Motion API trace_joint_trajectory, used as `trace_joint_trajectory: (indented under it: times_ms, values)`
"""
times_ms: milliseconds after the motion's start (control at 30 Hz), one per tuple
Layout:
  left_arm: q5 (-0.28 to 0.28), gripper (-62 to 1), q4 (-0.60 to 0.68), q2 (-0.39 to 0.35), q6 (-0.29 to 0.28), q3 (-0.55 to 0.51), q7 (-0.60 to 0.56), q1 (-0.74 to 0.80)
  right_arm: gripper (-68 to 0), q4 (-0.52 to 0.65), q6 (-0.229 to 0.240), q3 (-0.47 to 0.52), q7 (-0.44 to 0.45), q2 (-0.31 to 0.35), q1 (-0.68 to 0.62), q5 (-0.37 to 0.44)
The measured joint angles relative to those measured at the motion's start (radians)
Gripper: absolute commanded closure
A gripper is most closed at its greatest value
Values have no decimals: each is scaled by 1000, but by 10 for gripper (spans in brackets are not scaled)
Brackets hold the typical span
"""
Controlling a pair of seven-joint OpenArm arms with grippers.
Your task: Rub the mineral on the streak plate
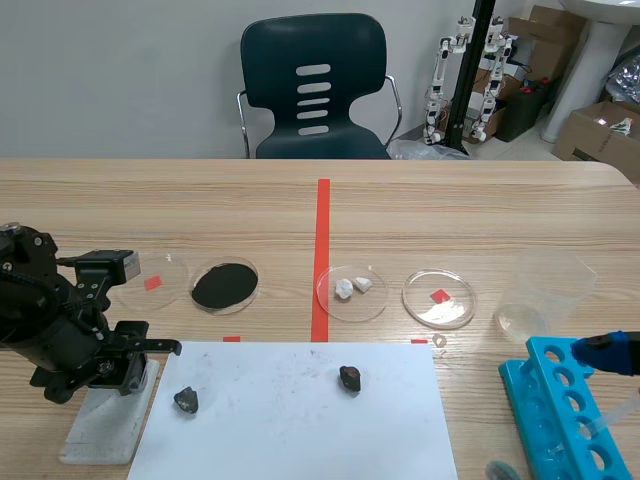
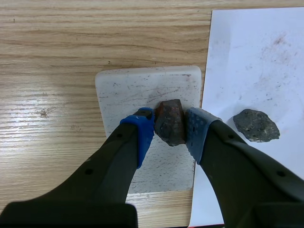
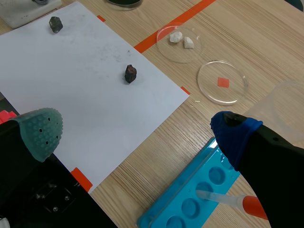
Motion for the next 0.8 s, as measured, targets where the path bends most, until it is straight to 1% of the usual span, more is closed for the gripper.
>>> trace_joint_trajectory:
  times_ms: [33, 100, 133, 167, 267, 300, 467, 500, 567, 600, 667, 733, 767, 800]
  values:
    - [11, -111, 0, 0, 0, 0, 1, 0, -679, 0, 0, 0, 0, 0, 0, 0]
    - [58, -111, 0, 6, 1, 0, 13, 0, -679, 0, 0, 0, 0, 0, 0, 0]
    - [104, -111, 2, 14, 8, 3, 24, 0, -679, 0, 0, 0, 0, 0, 0, 0]
    - [163, -111, 3, 22, 27, 7, 29, 0, -679, 0, 0, 0, 0, 0, 0, 0]
    - [275, -111, 4, 22, 27, 7, 46, 0, -679, 0, 0, 0, 0, 0, 0, 0]
    - [295, -111, 3, 18, 41, 7, 47, 2, -679, 0, 0, 0, 0, 0, 0, 0]
    - [286, -111, 3, 12, 44, 7, 47, 2, -679, 0, 0, 0, 0, 0, 0, 0]
    - [278, -111, 3, 12, 45, 7, 50, 2, -679, 0, 0, 0, 0, 0, 0, 0]
    - [245, -111, 3, 11, 45, 7, 50, 2, -679, 0, 0, 0, 0, 0, 0, 0]
    - [223, -111, 3, 11, 45, 6, 50, 0, -679, 0, 0, 0, 0, 0, 0, 0]
    - [153, -111, 3, 8, 42, 6, 44, -2, -679, 0, 0, 0, 0, 0, 0, 0]
    - [86, -111, 3, 6, 18, 6, 28, -4, -679, 0, 0, 0, 0, 0, 0, 0]
    - [43, -111, 3, 6, 10, 6, 14, -3, -679, 0, 0, 0, 0, 0, 0, 0]
    - [15, -111, 3, 6, -5, 6, 5, -3, -679, 0, 0, 0, 0, 0, 0, 0]
